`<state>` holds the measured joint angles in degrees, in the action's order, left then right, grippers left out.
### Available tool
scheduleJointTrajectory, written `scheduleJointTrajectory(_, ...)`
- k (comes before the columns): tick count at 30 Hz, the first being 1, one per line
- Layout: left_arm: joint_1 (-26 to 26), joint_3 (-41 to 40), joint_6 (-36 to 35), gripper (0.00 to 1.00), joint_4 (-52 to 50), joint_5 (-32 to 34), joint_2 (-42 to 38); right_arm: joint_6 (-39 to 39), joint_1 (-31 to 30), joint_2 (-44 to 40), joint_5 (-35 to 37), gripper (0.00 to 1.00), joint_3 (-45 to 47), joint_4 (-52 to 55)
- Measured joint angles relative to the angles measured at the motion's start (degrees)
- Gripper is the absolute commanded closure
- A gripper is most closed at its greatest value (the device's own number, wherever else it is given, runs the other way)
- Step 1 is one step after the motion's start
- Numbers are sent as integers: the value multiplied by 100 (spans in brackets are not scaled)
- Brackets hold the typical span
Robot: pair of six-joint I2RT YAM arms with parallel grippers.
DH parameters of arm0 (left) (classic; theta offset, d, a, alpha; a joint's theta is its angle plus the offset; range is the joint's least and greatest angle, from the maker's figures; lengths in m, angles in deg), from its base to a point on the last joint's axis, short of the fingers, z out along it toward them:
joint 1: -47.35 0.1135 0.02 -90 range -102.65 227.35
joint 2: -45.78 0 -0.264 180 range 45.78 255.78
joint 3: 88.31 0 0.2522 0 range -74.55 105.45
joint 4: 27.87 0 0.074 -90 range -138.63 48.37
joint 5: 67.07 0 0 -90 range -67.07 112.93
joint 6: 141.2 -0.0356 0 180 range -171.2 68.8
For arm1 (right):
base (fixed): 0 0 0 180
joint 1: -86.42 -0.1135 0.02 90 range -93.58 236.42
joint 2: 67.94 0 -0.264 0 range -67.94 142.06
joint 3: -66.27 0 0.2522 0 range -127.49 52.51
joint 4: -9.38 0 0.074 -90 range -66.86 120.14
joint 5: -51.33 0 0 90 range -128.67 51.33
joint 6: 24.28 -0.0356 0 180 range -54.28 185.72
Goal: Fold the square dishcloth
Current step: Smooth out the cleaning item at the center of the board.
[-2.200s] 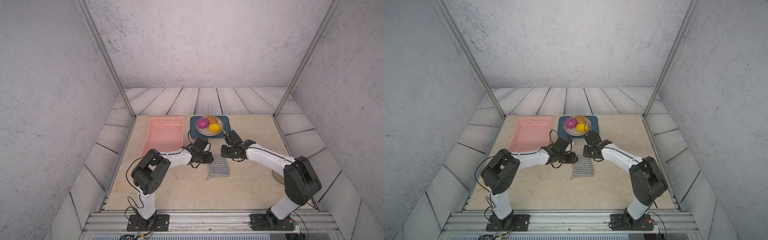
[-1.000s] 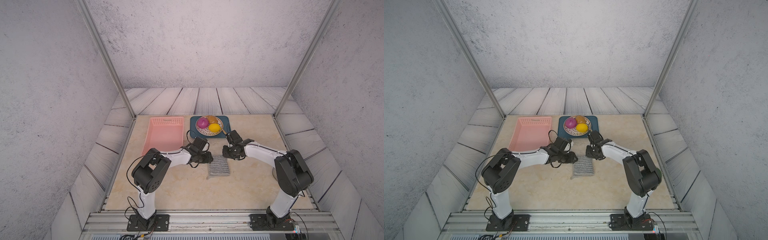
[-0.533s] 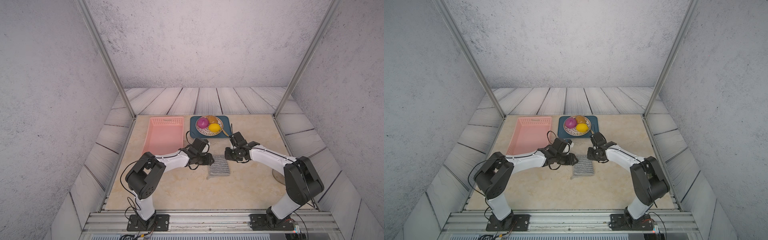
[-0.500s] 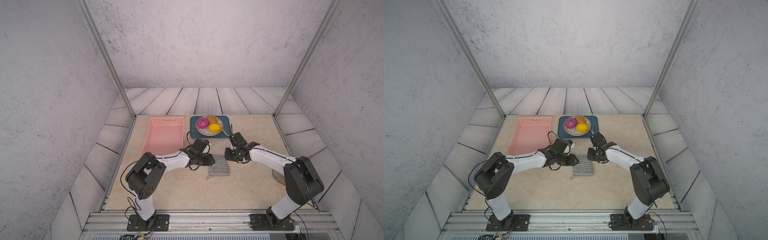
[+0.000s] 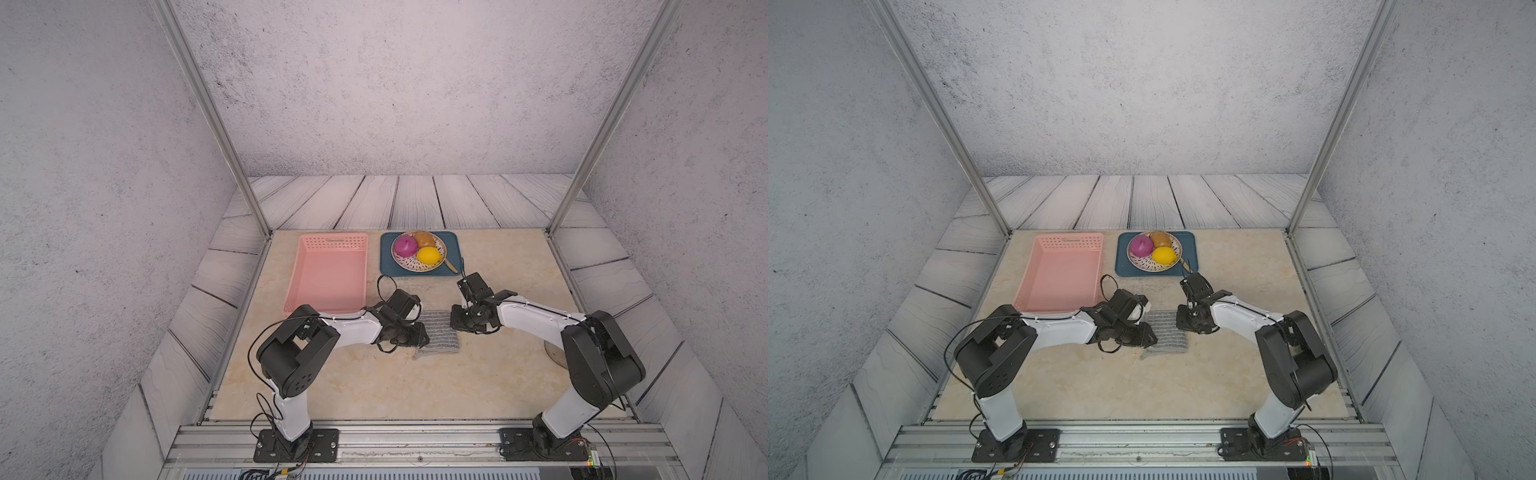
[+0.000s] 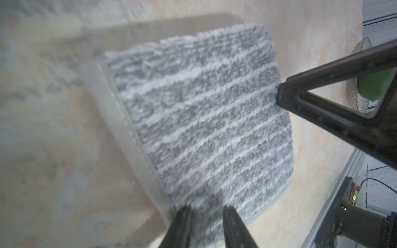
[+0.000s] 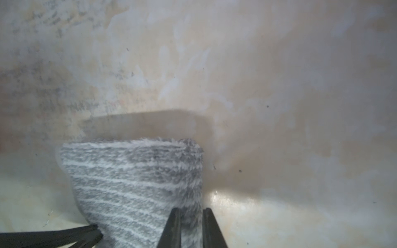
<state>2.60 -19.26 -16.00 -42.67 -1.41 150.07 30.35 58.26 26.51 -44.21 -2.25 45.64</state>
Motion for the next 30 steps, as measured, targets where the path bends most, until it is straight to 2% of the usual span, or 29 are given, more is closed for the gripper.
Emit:
scheduleJointTrajectory(7, 0, -28, 2, 66, 39, -22, 0, -7, 0, 85, 13, 83, 0, -20)
scheduleJointTrajectory(15, -4, 22, -35, 44, -72, -52, -109, 44, 0, -28, 157, 78, -35, 160)
scheduleJointTrajectory(18, -4, 144, -61, 34, -227, -35, -186, 136, 0, -243, 313, 70, -181, 350)
scheduleJointTrajectory(23, -4, 437, -92, 14, -439, -31, -474, 293, 0, -671, 745, 51, -391, 501)
scheduleJointTrajectory(27, -2, 669, -173, 4, -625, 98, -796, 415, 9, -1032, 1283, 35, -404, 695)
scheduleJointTrajectory(30, 13, 774, -282, 0, -885, 393, -1062, 507, 44, -1314, 1749, 23, -407, 852)
